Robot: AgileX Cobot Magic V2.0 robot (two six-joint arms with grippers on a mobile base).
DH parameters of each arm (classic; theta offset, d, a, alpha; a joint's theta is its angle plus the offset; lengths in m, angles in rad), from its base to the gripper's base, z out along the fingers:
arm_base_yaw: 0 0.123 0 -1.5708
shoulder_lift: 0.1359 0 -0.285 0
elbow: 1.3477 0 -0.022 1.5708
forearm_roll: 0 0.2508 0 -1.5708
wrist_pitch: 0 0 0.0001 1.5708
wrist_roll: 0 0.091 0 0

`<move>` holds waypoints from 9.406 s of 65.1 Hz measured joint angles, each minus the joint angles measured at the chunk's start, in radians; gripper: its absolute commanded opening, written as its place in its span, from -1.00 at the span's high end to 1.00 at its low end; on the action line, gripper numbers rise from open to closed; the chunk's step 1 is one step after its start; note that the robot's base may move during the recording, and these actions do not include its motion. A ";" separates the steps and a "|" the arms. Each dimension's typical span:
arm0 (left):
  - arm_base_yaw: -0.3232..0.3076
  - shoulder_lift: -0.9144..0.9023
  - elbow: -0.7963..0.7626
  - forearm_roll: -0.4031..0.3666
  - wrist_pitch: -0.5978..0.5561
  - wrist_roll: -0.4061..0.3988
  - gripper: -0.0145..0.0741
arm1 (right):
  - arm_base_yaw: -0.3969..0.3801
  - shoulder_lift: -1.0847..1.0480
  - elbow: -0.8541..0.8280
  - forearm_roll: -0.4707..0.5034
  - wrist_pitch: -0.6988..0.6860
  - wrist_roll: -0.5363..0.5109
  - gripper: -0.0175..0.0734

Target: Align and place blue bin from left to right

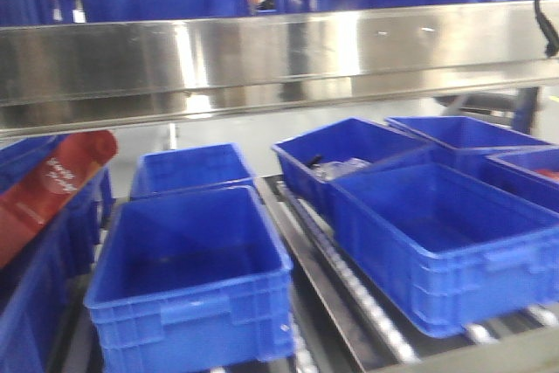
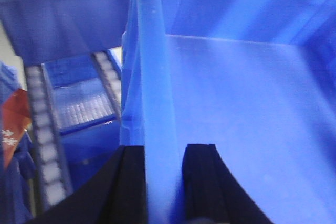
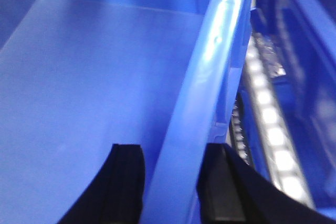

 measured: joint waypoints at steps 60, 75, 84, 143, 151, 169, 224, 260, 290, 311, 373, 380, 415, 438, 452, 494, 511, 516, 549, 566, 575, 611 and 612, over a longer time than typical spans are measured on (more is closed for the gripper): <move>0.000 0.000 0.000 -0.012 -0.032 -0.002 0.92 | 0.000 0.002 0.000 -0.008 -0.008 -0.005 0.77; 0.000 0.000 0.000 -0.012 -0.032 -0.002 0.92 | 0.000 0.002 0.000 -0.008 -0.008 -0.005 0.77; 0.000 0.000 0.000 -0.012 -0.032 -0.002 0.92 | 0.000 0.002 0.000 -0.008 -0.008 -0.005 0.77; 0.000 0.000 0.000 -0.012 -0.032 -0.002 0.92 | 0.000 0.002 0.000 -0.008 -0.008 -0.005 0.77; 0.000 0.000 0.000 -0.012 -0.032 -0.002 0.92 | 0.000 0.002 0.000 -0.008 -0.008 -0.005 0.77; -0.003 0.004 0.000 -0.025 0.017 -0.008 0.92 | -0.025 0.002 0.000 0.014 0.012 -0.034 0.77; -0.011 0.168 0.002 0.029 0.195 -0.029 0.34 | -0.043 0.177 0.000 0.034 -0.007 -0.183 0.35; -0.015 0.094 -0.004 0.101 0.149 -0.013 -0.63 | -0.043 0.117 -0.005 0.044 -0.066 -0.189 -0.61; -0.013 -0.076 -0.003 0.116 0.145 0.000 0.92 | -0.079 -0.064 -0.009 0.044 -0.014 -0.185 0.77; -0.013 -0.172 0.270 0.164 0.114 0.000 0.92 | -0.137 -0.102 0.161 0.040 -0.009 -0.177 0.76; -0.013 -1.370 1.780 0.173 -0.861 -0.025 0.92 | -0.140 -1.174 1.585 0.040 -0.821 -0.331 0.76; -0.012 -1.462 1.889 0.173 -0.863 -0.025 0.92 | -0.140 -1.334 1.744 0.040 -0.849 -0.331 0.76; -0.012 -1.573 2.011 0.175 -0.873 -0.025 0.92 | -0.140 -1.696 2.003 0.040 -0.882 -0.333 0.76; -0.012 -1.573 2.011 0.177 -0.877 -0.025 0.92 | -0.140 -1.696 2.003 0.040 -0.882 -0.333 0.76; 0.016 -1.581 2.016 0.107 -0.877 -0.012 0.92 | -0.140 -1.696 2.003 0.040 -0.882 -0.334 0.76; 0.209 -1.823 2.366 0.013 -1.012 0.132 0.92 | -0.140 -1.696 2.003 0.040 -0.882 -0.334 0.76; 0.209 -1.823 2.366 0.013 -1.014 0.132 0.92 | -0.140 -1.696 2.003 0.040 -0.882 -0.334 0.76; 0.209 -1.823 2.366 0.013 -1.014 0.132 0.92 | -0.140 -1.696 2.003 0.040 -0.882 -0.334 0.76; 0.209 -1.823 2.366 0.013 -1.014 0.132 0.92 | -0.140 -1.696 2.003 0.035 -0.902 -0.334 0.76; 0.209 -1.823 2.366 0.013 -1.014 0.132 0.92 | -0.235 -1.765 2.034 -0.107 -0.875 -0.222 0.76; 0.209 -1.823 2.366 0.013 -1.014 0.132 0.92 | -0.306 -1.838 2.102 -0.092 -0.875 -0.210 0.76; 0.209 -1.825 2.366 0.013 -1.014 0.132 0.92 | -0.352 -1.850 2.279 -0.082 -0.972 -0.140 0.76; 0.209 -1.825 2.366 0.013 -1.014 0.132 0.92 | -0.352 -1.850 2.279 -0.082 -0.972 -0.140 0.76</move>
